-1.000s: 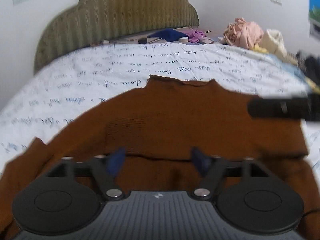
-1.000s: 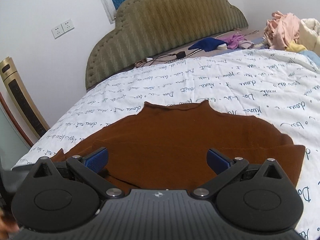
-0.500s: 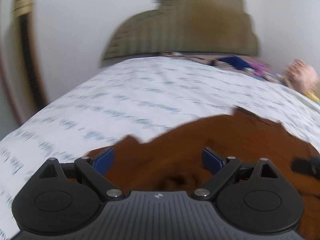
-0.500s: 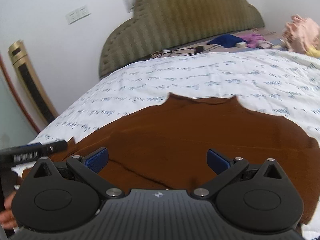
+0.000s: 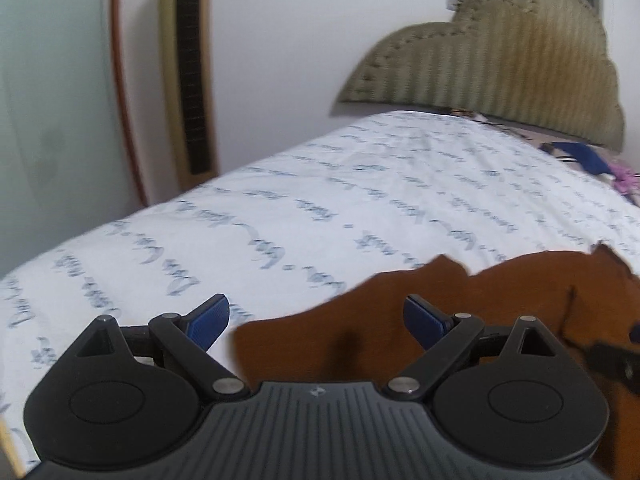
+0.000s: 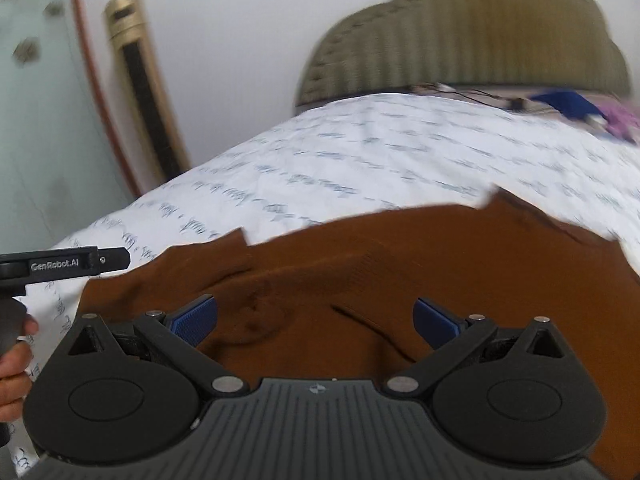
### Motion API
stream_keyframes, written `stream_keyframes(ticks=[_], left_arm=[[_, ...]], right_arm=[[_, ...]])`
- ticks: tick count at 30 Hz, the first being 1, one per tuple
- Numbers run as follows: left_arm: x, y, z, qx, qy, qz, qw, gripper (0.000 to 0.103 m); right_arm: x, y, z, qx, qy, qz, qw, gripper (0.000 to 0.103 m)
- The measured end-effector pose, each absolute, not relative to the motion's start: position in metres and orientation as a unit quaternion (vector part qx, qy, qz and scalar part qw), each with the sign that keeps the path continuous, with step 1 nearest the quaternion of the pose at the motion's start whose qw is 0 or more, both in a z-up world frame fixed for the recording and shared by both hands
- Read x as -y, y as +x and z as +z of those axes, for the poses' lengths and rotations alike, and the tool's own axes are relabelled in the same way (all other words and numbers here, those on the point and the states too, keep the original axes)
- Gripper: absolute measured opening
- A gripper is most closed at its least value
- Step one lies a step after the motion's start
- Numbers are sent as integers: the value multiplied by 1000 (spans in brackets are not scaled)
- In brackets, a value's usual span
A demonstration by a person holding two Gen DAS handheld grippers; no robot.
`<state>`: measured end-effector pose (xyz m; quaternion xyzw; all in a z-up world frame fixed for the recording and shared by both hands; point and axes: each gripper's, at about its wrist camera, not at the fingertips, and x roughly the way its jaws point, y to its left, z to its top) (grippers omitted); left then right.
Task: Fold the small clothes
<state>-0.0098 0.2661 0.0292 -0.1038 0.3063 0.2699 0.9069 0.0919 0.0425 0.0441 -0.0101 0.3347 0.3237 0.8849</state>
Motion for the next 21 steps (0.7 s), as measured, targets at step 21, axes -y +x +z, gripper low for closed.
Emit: stream_keyframes(ticks=[21], left_arm=[[-283,-35,16,-331,-144,274,891,95]], right_arm=[[-115,184,-16,-491,297,395,718,78]])
